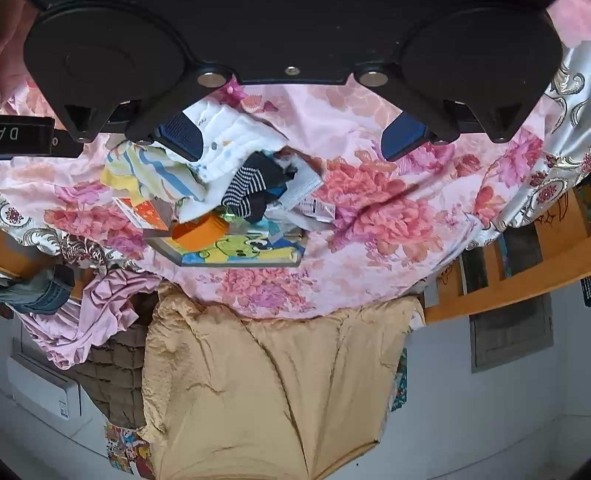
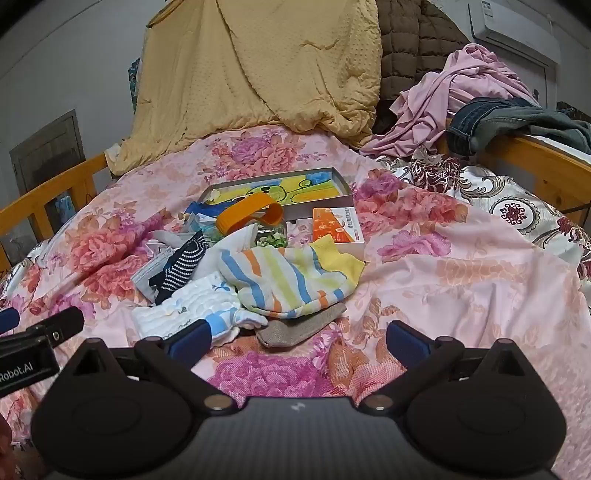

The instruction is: Organize soft objects

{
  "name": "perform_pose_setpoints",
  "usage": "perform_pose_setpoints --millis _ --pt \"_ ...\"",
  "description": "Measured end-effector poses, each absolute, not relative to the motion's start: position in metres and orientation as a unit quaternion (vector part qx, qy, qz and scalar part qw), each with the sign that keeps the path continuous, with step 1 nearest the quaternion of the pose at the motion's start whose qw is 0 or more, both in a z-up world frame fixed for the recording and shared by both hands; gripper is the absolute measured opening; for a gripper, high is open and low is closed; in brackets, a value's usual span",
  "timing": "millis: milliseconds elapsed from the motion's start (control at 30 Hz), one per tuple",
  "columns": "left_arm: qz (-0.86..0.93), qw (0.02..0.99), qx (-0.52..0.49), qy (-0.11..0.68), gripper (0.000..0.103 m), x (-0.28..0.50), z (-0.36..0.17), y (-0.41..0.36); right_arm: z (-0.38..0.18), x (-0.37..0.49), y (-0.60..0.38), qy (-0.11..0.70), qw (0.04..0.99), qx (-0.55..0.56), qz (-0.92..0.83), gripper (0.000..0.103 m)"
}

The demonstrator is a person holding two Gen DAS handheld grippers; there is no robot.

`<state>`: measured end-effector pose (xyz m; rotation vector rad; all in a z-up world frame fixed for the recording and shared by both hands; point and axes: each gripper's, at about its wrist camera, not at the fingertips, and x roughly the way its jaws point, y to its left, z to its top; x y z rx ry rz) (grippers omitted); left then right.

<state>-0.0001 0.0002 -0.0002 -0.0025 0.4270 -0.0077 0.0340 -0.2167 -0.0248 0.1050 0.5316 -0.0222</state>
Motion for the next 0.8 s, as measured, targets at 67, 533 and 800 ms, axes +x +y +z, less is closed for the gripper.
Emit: perform_pose_setpoints --millis 67,533,800 --pt "-0.011 0.976 -0.007 0.216 0.102 0.0011 -0.0012 0.0003 -0.0247 0.0341 -0.2170 0.263 0.963 0.052 -0.011 0.103" --pt "-0.011 0.978 -0.012 0.207 0.102 -0.0012 -0.0013 0.0007 -0.0246 0.0346 -0.2176 0.265 0.963 0.054 -0.009 0.103" --pt "-0.015 0.977 -0.021 0.212 0.102 0.0003 -0.0015 0.0035 -0.0248 0.0351 -0.2210 0.264 0.963 0.061 -0.007 0.103"
